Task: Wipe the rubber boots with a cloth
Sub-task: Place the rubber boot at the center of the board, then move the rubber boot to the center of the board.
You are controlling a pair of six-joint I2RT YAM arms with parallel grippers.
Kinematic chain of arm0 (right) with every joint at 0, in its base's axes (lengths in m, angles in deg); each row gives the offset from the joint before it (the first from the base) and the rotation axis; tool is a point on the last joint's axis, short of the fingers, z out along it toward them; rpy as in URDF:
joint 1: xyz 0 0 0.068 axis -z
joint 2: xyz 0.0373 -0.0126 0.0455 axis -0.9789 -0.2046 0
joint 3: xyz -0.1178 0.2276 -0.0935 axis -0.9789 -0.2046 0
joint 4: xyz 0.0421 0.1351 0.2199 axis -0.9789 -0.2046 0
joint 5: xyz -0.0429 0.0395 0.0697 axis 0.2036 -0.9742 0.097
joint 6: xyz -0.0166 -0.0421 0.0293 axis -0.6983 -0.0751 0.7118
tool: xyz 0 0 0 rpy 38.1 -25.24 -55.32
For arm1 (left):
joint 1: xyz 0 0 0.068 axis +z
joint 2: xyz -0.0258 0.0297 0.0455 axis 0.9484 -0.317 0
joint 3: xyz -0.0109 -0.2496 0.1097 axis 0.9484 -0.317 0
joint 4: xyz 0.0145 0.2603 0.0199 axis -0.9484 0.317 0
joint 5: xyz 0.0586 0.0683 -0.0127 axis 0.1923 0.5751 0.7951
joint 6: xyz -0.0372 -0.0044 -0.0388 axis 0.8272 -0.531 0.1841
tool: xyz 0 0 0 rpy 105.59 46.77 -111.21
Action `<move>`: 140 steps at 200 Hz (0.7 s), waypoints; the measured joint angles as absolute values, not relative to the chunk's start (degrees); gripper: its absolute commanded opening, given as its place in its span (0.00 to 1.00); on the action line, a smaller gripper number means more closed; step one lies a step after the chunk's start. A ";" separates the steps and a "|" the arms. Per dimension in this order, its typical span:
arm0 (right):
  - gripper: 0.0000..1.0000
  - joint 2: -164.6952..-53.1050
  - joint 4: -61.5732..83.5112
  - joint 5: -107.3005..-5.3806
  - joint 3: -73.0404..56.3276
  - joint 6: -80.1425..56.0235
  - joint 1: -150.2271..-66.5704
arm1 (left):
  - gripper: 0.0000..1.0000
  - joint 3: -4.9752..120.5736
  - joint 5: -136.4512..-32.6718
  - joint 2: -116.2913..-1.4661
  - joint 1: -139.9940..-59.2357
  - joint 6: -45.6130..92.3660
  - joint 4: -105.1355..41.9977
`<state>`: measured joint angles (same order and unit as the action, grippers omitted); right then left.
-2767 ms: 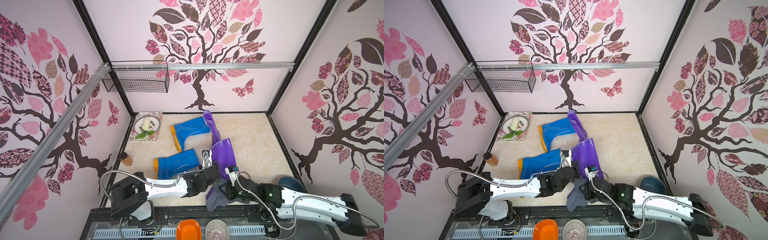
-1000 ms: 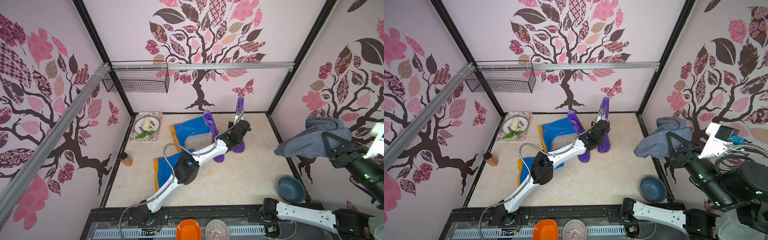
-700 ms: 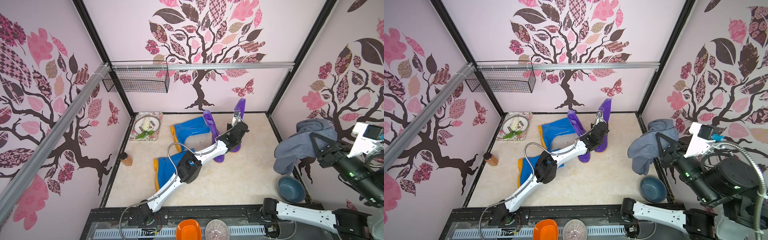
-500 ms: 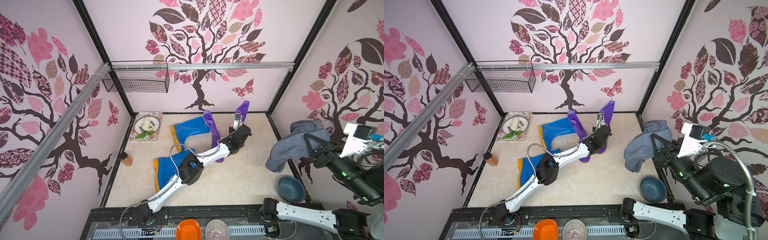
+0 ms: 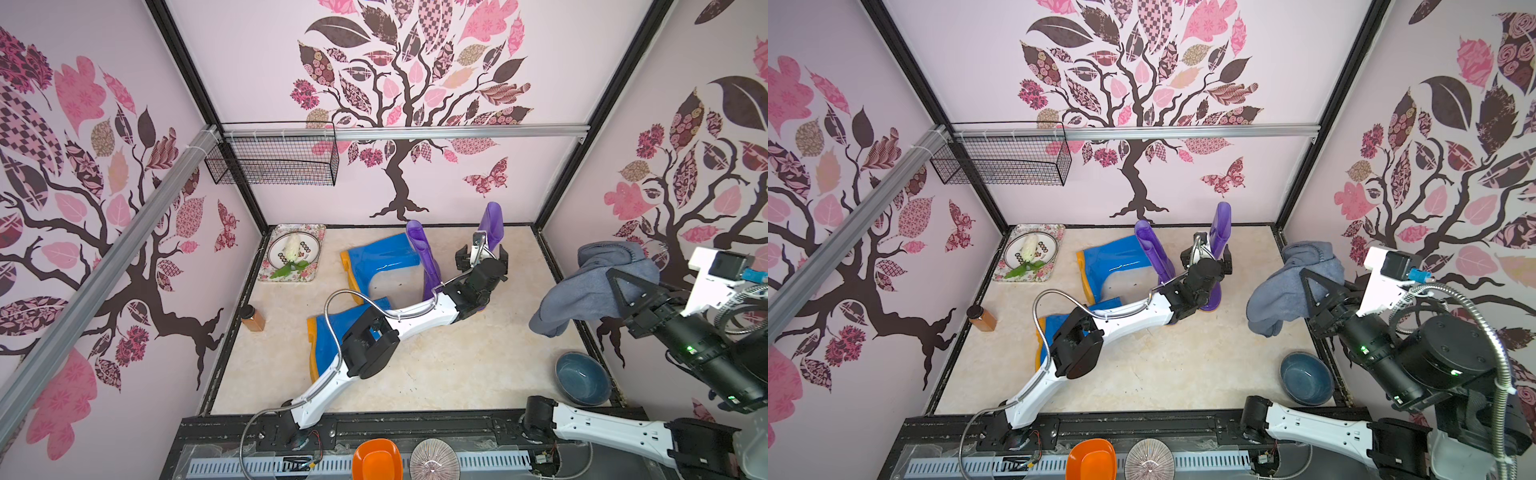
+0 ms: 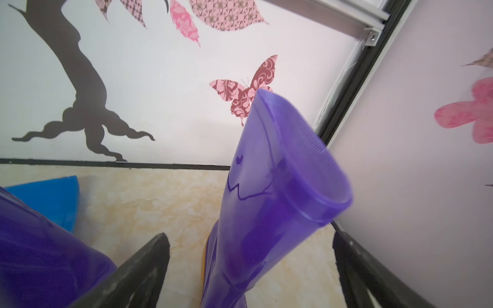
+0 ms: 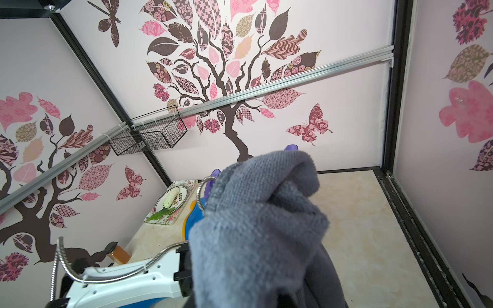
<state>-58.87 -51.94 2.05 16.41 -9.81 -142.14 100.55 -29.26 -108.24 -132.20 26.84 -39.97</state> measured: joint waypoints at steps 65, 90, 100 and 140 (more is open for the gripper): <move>0.00 -58.87 -52.68 0.94 15.57 -9.26 -142.14 | 0.98 69.03 -27.36 -74.28 -138.56 26.17 -39.53; 0.00 -58.89 -52.68 0.00 13.28 -9.28 -142.14 | 0.98 64.02 -28.59 -69.75 -133.47 30.97 -33.12; 0.00 -58.93 -52.68 -0.51 12.78 -9.28 -142.14 | 0.98 63.37 -29.85 -70.04 -130.69 32.75 -30.46; 0.00 -58.95 -52.46 -1.38 11.82 -9.04 -142.14 | 0.98 63.00 -32.69 -75.08 -126.13 33.95 -24.45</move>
<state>-58.95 -52.46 -1.38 11.82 -9.04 -142.14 63.00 -32.69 -75.08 -126.13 33.95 -24.45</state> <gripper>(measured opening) 0.192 0.977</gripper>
